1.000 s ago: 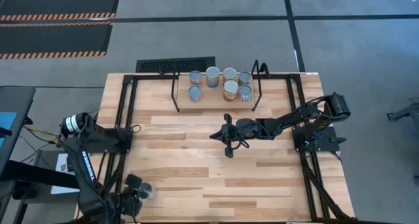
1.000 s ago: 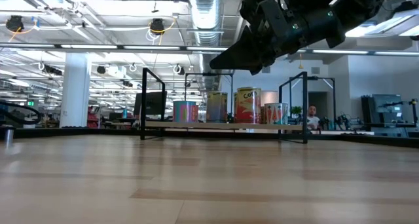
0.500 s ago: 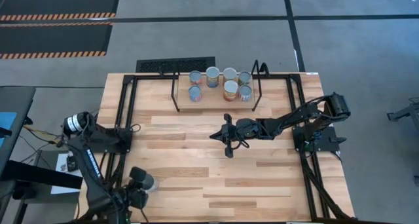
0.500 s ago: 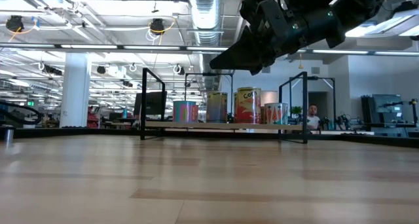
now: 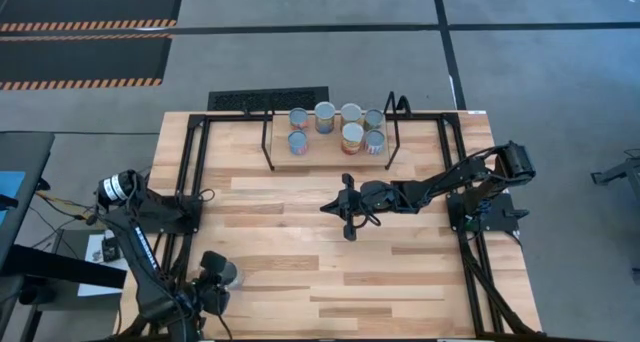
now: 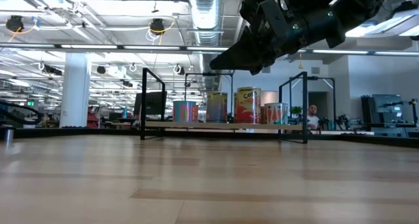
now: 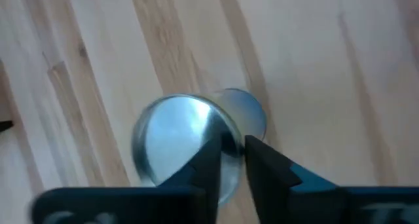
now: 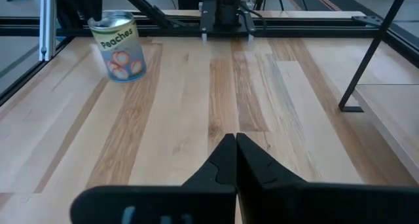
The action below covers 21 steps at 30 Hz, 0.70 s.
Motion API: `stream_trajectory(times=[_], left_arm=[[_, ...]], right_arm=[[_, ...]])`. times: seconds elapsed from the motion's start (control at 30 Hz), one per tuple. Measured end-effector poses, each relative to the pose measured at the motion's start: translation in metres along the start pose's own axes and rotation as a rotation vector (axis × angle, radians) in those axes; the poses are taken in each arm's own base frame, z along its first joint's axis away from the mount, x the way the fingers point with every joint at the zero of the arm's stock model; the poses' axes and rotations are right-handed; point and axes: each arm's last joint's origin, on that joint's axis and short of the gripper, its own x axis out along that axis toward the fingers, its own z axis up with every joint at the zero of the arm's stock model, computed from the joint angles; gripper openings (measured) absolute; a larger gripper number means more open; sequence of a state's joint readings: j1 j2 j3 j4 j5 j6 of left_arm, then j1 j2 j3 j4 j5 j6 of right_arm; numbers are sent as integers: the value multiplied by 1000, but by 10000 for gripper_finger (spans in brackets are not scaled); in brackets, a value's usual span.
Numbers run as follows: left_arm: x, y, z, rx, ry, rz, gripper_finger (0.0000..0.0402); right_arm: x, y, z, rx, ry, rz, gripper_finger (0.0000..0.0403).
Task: Pick and place cans onto a shelf
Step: Put the canned peaches on the shelf aligned with the canned peaches
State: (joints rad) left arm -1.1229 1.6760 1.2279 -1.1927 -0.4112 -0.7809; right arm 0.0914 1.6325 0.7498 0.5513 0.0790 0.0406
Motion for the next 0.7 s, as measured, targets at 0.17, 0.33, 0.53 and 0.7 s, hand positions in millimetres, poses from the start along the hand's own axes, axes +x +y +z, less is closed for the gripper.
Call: stream_trajectory(times=[0.17,0.33,0.53,0.7], left_arm=[[7,5,-6,22,-1,63,8],[-10,34,1,-61,-114,71,2],[-28,91,14,-137,-224,84,0],[-14,141,40,-90,-245,138,0]], right_arm=[[0,0,-1,0,11,0,12],[0,3,-5,-3,51,7,12],[-9,11,-6,-10,125,32,10],[-24,26,-1,-8,169,73,9]])
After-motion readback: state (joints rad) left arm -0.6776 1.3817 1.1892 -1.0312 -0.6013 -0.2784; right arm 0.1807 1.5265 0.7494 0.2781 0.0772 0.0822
